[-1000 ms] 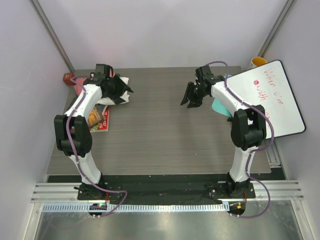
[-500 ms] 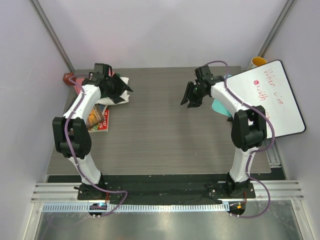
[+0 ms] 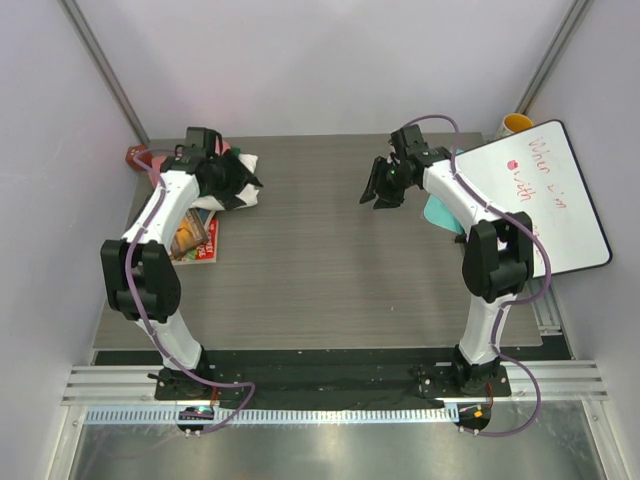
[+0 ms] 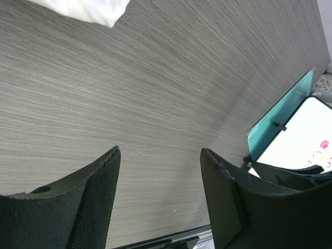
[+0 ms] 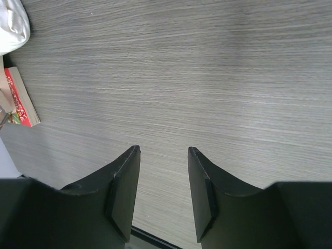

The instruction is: Fold and stack the t-shirts

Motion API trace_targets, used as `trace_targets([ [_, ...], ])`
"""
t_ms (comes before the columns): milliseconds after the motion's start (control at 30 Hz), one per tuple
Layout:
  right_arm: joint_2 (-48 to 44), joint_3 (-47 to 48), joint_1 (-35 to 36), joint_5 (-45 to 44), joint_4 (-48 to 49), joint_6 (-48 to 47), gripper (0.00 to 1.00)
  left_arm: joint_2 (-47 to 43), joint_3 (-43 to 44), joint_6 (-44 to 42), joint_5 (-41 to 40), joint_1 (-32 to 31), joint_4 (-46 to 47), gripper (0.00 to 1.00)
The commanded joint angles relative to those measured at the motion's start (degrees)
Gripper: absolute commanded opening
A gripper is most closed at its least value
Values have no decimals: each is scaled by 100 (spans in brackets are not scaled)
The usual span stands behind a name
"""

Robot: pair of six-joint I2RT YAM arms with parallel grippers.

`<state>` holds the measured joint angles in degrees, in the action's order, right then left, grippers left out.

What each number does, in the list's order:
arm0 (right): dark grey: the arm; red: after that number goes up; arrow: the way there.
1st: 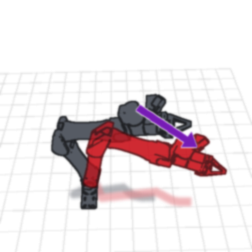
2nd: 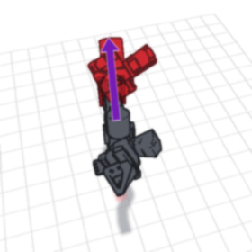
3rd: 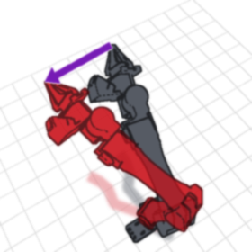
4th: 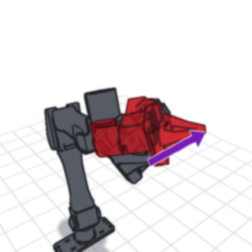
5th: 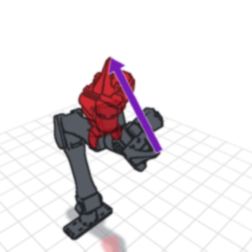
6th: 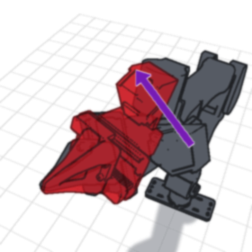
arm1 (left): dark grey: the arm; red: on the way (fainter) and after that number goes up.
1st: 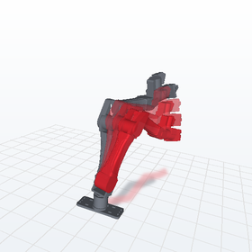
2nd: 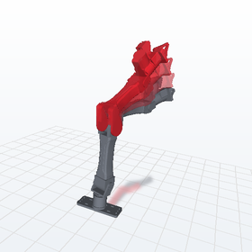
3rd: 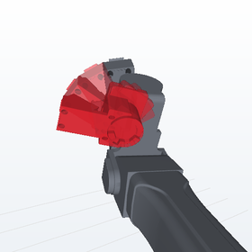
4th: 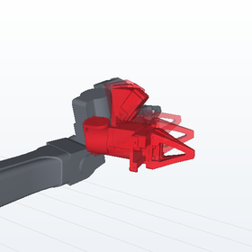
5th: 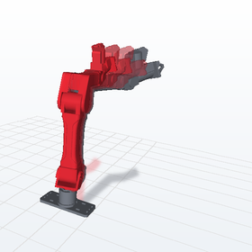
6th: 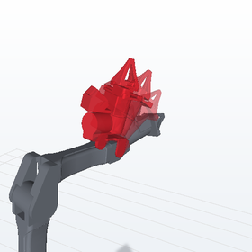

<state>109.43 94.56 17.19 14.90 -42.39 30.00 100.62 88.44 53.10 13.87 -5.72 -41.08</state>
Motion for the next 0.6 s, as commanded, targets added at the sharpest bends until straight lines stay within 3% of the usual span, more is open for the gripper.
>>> trace_targets([
  [0,289,308,-67,355,-6,-91,47,-104,437,-388,-165,0,-162,64],
  [367,492,414,-14,795,-77,164,47,-201,-99,-283,-121,-281,179,64],
  [500,501,-7,56,831,-41,217,46,-95,225,-546,-419,-316,-178,64],
  [567,466,-78,65,796,-15,226,46,-77,603,-836,-1112,-299,-496,64],
])
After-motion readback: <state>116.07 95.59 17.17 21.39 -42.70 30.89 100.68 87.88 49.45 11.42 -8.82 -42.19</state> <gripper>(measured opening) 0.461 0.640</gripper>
